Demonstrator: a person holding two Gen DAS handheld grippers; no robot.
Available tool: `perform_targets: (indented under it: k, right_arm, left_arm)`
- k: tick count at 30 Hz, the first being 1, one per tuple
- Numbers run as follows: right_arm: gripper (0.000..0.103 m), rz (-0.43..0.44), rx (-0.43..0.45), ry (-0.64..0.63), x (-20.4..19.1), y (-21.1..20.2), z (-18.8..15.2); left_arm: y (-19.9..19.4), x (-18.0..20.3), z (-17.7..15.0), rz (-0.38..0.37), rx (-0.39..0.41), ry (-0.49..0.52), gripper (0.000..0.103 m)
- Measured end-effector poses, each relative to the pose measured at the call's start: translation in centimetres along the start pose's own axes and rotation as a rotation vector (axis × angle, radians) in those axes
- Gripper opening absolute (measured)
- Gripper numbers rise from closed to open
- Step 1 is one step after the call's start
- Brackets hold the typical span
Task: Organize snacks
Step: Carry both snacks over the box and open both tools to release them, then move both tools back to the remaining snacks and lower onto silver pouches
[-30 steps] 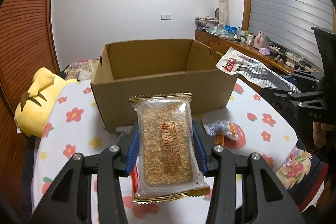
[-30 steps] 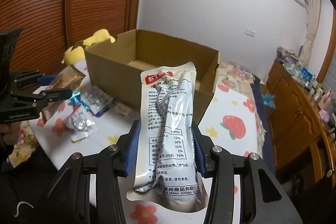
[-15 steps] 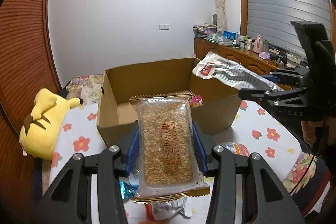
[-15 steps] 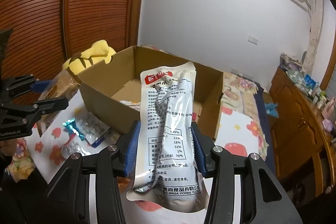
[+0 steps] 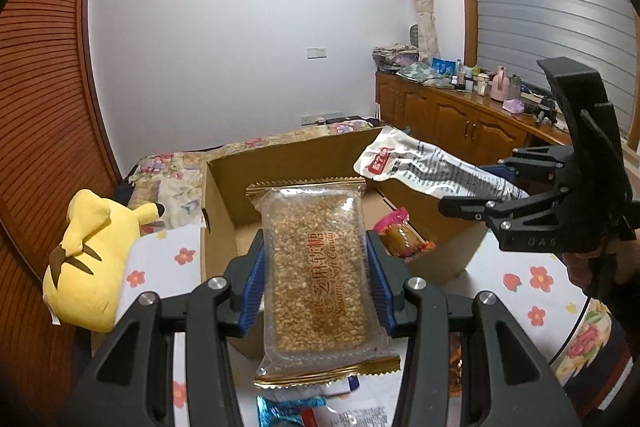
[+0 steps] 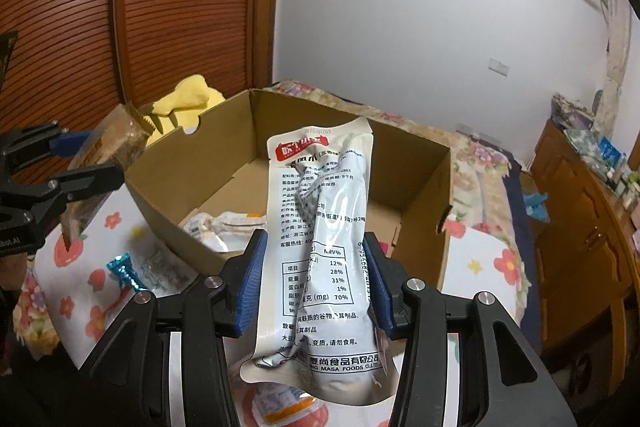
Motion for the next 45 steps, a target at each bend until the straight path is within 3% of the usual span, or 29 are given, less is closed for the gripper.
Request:
perform_targets:
  k: [10,15,18,27,31,39,45]
  right_arm:
    - [0.049,0.026,-0.042,0.012,1.2,2.6,0.6]
    - [0.058,0.052,-0.059,0.025,1.9,3.6,0.3]
    - [0.063,0.031,-0.050,0.028,2.4,4.1,0.2]
    - [0.063,0.051,-0.020,0.043,3.0,3.5,0.4]
    - [0.064,0.075,0.005,0.061,3.1,2.6,0.5]
    - [0.064,0.068,0.014,0.055,2.8,1.5,-0.4]
    - [0.065,0.061,0.022,0.072,2.7,0.4,-0.9]
  left_arm:
    - [3.1,-0.1,1.3,0.001,-0.034,0.006,0.046]
    - [4.8,0.4,1.9,-0.003,-0.053,0.016,0.046]
    - [5.8,0.7,2.1,-0.009,-0.064,0.011,0.046]
    - [8.2,1.2,2.5,-0.012,-0.093,0.015,0.046]
    - [9.1,0.8,2.6,0.028,-0.094,0.031,0.051]
    - [9.3,0.8,2.1,0.020,-0.103,0.012,0.052]
    - [7.1,1.0,1.7,0.013,-0.085,0.008,0.054]
Point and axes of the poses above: each gripper's, at about its wrist camera, not at the fingertips, and y roughly the way its jaws point, x to its right, z to its top, the point moved 7 cm from there along y, roughly the way its jaws point, and after that the axes turned 3 degrees about y, right-handed, at the moved point
